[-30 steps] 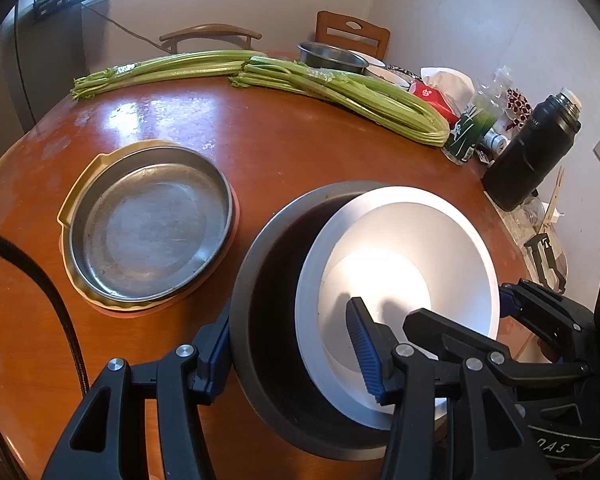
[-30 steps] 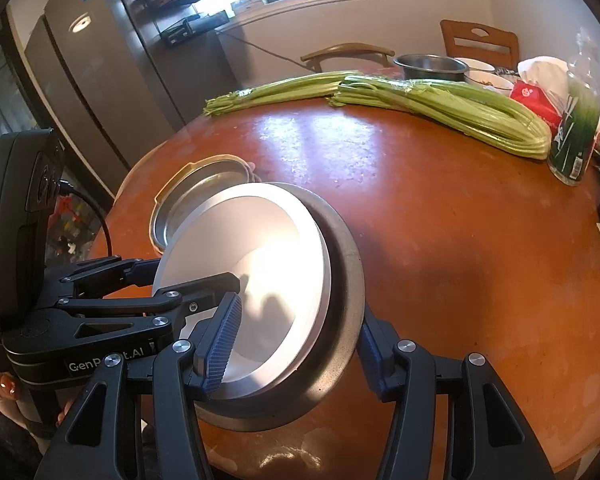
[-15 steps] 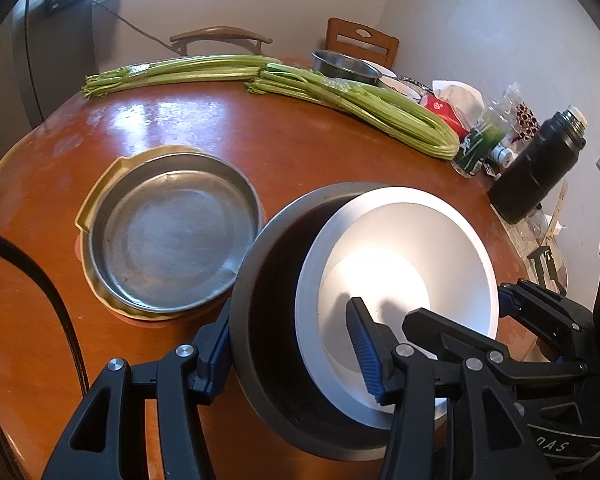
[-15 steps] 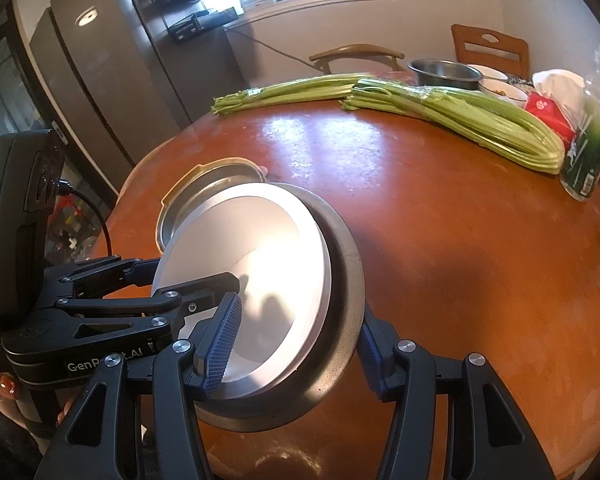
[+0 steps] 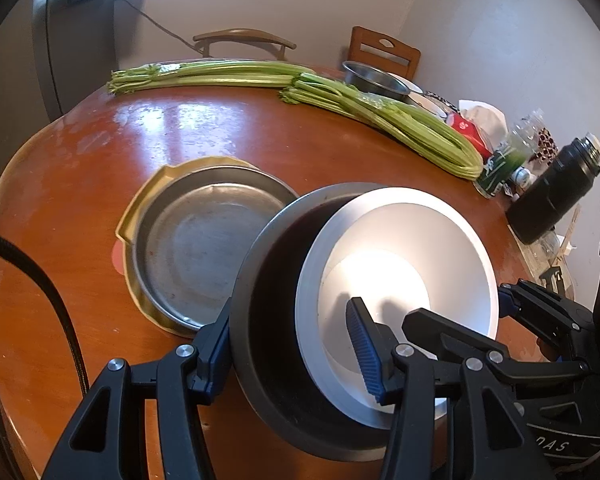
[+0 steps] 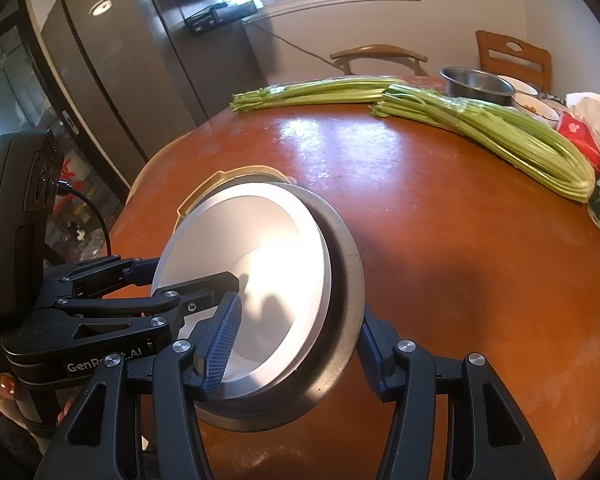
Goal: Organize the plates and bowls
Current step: 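Lift the steel bowl with both tools and carry it toward the plate stack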
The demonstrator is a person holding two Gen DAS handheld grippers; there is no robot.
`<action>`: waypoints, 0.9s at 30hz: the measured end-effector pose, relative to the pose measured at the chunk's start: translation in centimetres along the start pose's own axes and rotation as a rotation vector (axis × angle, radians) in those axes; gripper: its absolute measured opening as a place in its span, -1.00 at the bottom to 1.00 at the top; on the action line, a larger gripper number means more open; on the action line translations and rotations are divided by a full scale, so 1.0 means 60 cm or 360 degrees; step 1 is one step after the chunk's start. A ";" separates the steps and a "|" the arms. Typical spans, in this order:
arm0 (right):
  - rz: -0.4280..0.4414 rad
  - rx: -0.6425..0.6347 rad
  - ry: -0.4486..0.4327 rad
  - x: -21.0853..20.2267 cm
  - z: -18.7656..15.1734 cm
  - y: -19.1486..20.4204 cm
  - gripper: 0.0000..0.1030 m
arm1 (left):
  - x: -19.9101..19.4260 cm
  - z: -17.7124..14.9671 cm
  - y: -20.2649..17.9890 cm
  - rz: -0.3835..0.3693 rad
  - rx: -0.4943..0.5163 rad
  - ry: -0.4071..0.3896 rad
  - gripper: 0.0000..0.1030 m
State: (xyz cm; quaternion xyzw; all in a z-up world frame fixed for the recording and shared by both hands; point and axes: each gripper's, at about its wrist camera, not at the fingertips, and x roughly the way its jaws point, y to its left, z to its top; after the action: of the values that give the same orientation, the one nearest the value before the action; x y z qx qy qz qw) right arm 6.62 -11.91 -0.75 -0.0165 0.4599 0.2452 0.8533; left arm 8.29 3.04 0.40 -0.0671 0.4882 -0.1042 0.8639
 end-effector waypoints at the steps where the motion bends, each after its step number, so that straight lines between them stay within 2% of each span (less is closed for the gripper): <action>1: 0.0003 -0.0004 0.0002 0.003 0.003 0.001 0.12 | 0.000 0.002 0.002 0.0004 -0.0006 -0.0001 0.02; 27: 0.0046 -0.0137 -0.0006 0.035 0.062 0.044 0.12 | -0.018 0.034 0.055 0.0055 -0.0100 -0.0072 0.02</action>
State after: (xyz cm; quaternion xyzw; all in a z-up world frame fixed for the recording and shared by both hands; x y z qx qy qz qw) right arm 9.33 -7.77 0.24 -0.0462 0.4473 0.2771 0.8491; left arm 9.88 6.52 1.65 -0.0882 0.4727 -0.0724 0.8738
